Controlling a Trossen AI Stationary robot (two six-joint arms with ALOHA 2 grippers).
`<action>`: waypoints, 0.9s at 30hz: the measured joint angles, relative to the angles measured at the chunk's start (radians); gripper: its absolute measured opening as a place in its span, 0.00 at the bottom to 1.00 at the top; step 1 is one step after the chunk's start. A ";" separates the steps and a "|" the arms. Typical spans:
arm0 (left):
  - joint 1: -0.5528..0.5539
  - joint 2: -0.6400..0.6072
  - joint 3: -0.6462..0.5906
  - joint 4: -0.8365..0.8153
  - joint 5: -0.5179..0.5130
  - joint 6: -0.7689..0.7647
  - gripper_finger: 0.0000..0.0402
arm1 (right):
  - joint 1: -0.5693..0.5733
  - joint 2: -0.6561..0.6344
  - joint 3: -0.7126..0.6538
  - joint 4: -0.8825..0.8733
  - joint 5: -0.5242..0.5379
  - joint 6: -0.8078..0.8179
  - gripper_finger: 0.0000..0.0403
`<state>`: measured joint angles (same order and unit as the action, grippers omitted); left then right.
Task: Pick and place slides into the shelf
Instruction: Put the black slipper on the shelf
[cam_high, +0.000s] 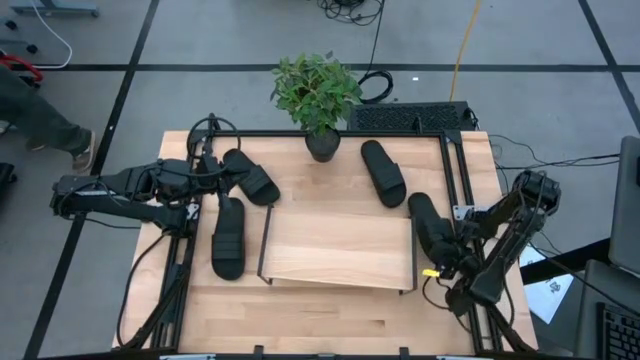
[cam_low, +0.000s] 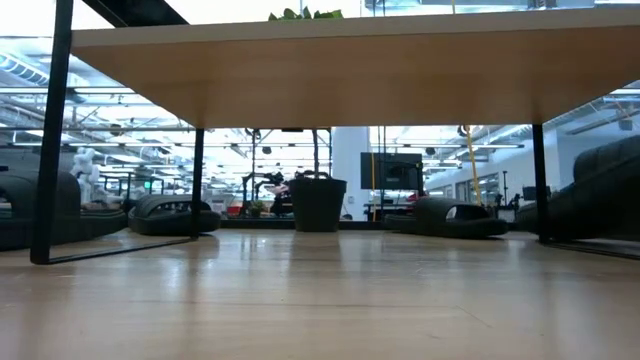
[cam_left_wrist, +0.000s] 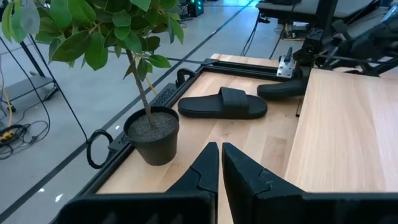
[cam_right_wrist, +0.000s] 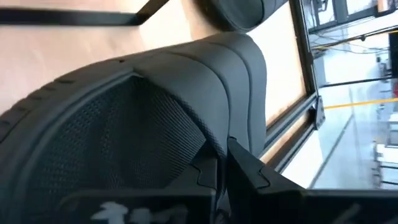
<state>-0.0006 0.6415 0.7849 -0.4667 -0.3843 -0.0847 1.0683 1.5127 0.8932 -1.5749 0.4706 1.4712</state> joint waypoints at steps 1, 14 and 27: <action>0.000 0.000 0.000 0.000 0.000 0.000 0.05 | -0.007 -0.014 -0.003 0.002 0.013 -0.011 0.00; 0.000 0.009 0.000 -0.001 0.000 -0.004 0.05 | -0.193 -0.231 -0.006 0.006 0.137 -0.316 0.00; 0.000 0.076 0.000 -0.002 0.000 0.001 0.05 | -0.466 -0.320 -0.005 0.002 0.269 -0.530 0.00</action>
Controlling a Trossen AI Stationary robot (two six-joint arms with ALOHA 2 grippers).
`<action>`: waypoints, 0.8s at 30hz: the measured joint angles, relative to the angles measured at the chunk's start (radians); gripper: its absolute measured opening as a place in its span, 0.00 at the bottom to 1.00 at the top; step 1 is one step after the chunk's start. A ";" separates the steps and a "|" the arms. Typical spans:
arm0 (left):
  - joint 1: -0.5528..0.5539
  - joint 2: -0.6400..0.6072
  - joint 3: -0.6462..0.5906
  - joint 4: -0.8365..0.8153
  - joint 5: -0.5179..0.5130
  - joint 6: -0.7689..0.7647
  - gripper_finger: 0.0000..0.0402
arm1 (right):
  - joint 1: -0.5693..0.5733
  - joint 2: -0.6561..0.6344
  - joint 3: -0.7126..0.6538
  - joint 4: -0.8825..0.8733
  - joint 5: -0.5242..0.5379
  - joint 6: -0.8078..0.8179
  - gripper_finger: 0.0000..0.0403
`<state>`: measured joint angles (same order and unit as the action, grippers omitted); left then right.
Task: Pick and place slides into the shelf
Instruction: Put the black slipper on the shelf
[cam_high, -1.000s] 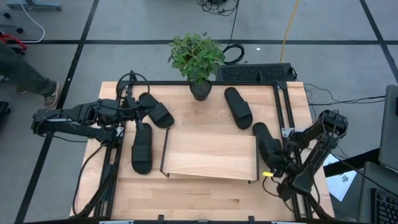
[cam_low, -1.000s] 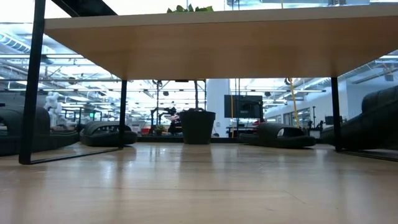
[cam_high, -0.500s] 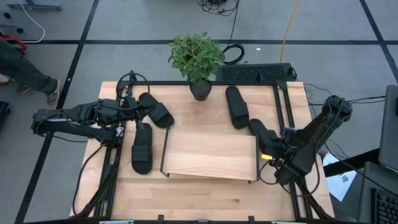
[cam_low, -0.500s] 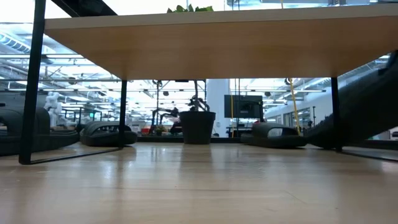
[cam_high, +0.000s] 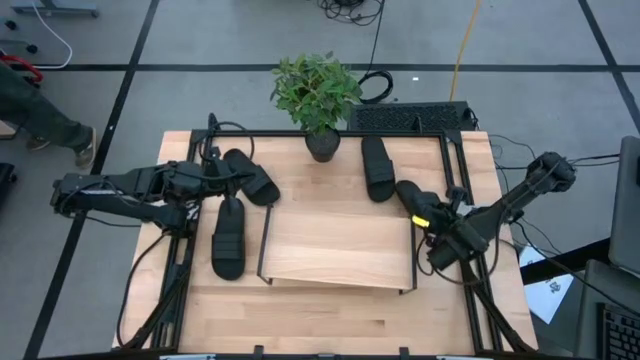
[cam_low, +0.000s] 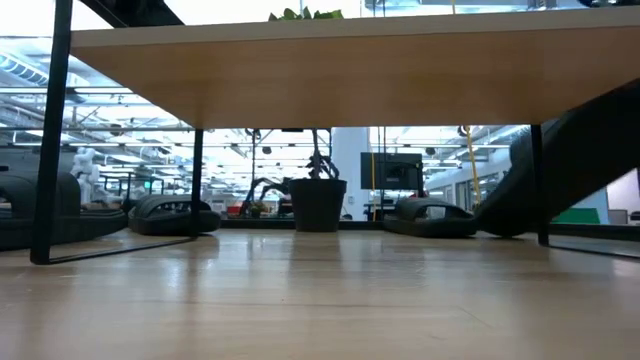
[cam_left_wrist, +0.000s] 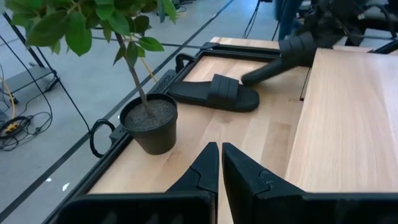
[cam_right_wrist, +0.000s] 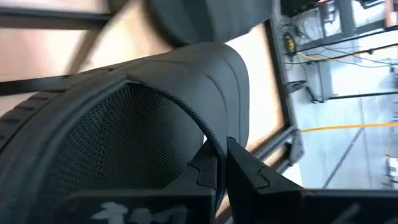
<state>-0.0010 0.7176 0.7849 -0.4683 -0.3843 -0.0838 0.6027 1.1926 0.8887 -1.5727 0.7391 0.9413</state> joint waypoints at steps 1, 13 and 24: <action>0.000 0.003 0.000 0.000 0.000 0.000 0.05 | -0.021 -0.007 0.005 0.000 0.023 -0.019 0.00; 0.000 0.012 0.000 0.002 0.000 -0.004 0.05 | -0.255 -0.098 0.179 0.002 0.231 -0.331 0.00; 0.000 0.012 0.000 0.000 -0.001 0.003 0.05 | -0.359 -0.030 0.462 0.001 0.282 -0.607 0.00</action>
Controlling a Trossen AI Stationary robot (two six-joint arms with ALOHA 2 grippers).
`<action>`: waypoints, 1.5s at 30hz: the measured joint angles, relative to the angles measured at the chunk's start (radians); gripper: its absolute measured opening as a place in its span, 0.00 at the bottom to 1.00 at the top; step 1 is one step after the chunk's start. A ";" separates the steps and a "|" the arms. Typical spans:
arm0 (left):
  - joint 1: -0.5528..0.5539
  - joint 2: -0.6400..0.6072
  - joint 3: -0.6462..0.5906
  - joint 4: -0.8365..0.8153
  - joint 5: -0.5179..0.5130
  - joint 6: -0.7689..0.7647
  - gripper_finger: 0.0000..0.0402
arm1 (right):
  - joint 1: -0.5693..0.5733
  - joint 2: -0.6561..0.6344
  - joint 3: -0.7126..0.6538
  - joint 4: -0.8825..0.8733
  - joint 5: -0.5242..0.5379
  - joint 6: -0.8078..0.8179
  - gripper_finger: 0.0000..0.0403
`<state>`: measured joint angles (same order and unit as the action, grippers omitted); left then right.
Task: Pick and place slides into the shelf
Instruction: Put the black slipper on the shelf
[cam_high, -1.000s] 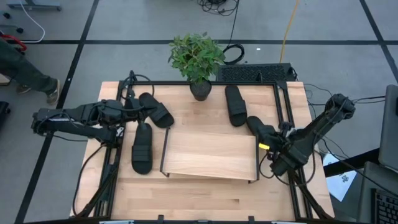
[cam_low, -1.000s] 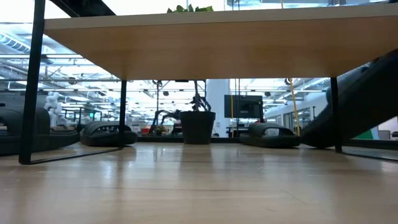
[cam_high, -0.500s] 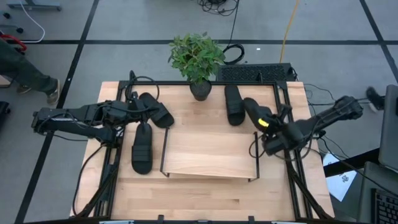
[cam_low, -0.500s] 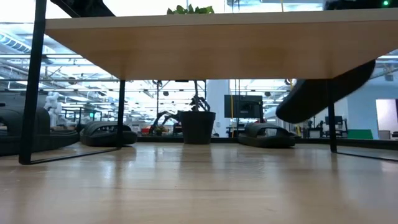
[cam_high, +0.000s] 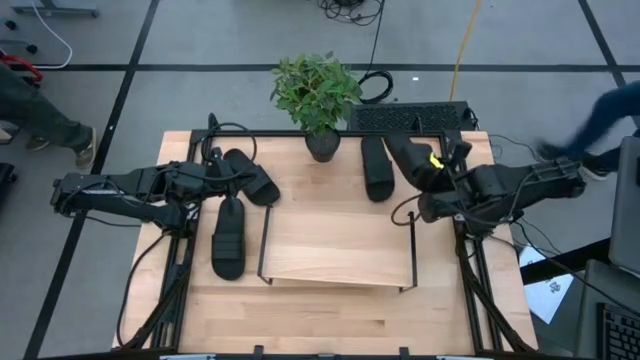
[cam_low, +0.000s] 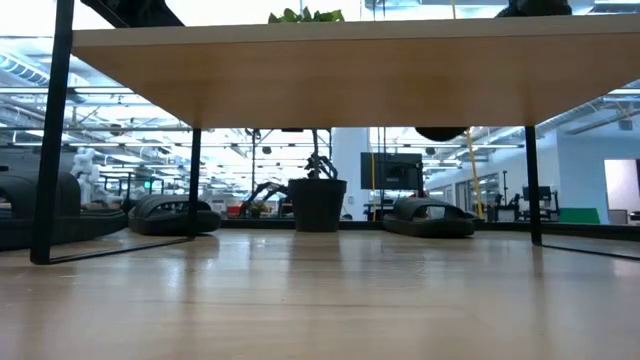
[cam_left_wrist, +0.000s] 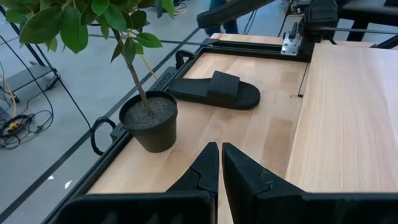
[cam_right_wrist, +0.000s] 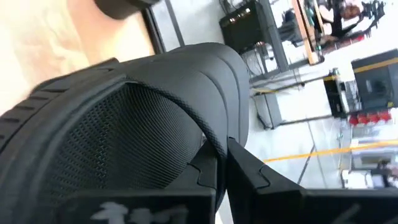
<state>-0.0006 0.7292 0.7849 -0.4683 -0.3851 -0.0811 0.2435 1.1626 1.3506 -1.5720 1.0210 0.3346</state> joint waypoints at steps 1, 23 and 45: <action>0.000 0.000 0.000 -0.001 0.000 0.000 0.05 | 0.003 0.016 0.014 0.000 -0.001 -0.017 0.00; 0.000 0.000 0.000 -0.003 -0.009 0.030 0.05 | 0.276 0.303 0.422 -0.001 -0.003 0.059 0.00; 0.000 0.004 0.000 -0.008 -0.009 0.038 0.05 | 0.326 0.409 0.673 0.003 -0.025 0.200 0.00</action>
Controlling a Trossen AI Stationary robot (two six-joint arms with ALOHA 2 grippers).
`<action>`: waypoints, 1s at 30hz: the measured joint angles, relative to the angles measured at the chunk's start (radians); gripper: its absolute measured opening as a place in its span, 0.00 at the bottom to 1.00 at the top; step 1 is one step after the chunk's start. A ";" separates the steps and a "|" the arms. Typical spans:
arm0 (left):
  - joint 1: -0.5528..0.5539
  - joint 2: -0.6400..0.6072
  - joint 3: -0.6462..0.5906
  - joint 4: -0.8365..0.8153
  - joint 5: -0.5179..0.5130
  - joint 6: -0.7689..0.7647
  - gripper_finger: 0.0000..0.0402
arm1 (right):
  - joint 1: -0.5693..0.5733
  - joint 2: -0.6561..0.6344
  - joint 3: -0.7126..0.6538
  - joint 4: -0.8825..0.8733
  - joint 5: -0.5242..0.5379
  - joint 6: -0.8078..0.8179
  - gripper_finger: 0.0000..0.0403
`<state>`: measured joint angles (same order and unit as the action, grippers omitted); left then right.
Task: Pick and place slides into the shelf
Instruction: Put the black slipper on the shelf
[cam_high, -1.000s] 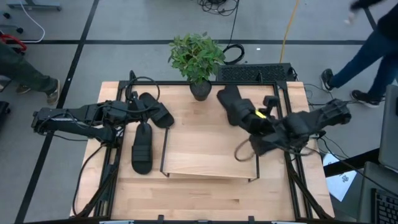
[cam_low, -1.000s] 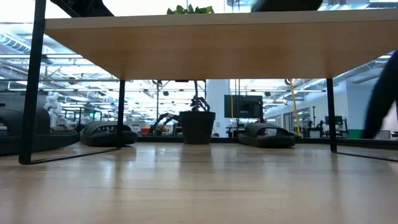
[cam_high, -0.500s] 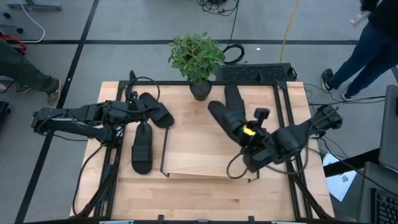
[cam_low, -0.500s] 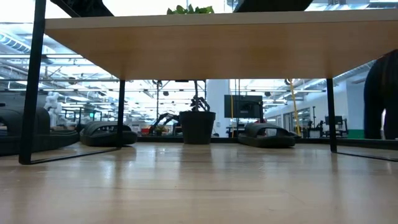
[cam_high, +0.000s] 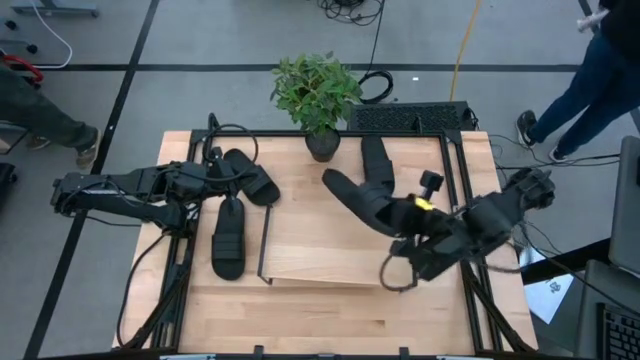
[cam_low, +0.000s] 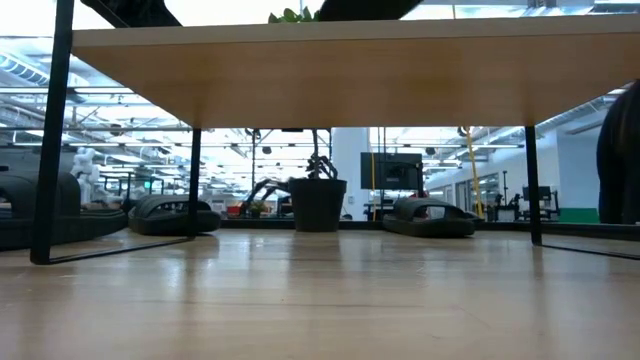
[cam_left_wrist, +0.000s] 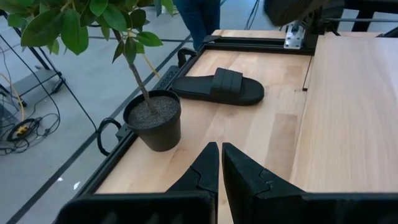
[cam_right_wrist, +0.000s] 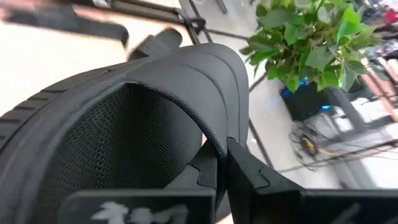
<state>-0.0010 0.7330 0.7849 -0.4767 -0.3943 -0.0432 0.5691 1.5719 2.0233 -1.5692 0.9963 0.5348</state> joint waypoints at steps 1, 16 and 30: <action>0.000 0.000 0.000 0.000 0.000 0.002 0.05 | 0.004 -0.018 0.008 0.000 0.002 0.003 0.00; 0.000 0.000 0.000 0.002 0.000 0.006 0.05 | 0.069 -0.312 0.035 0.464 -0.403 -0.637 0.01; 0.000 0.000 0.000 0.002 0.001 0.005 0.05 | 0.245 -0.309 0.111 0.461 -0.099 -0.297 0.00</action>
<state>-0.0006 0.7330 0.7849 -0.4744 -0.3936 -0.0382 0.8136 1.2627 2.1341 -1.1083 0.8977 0.2376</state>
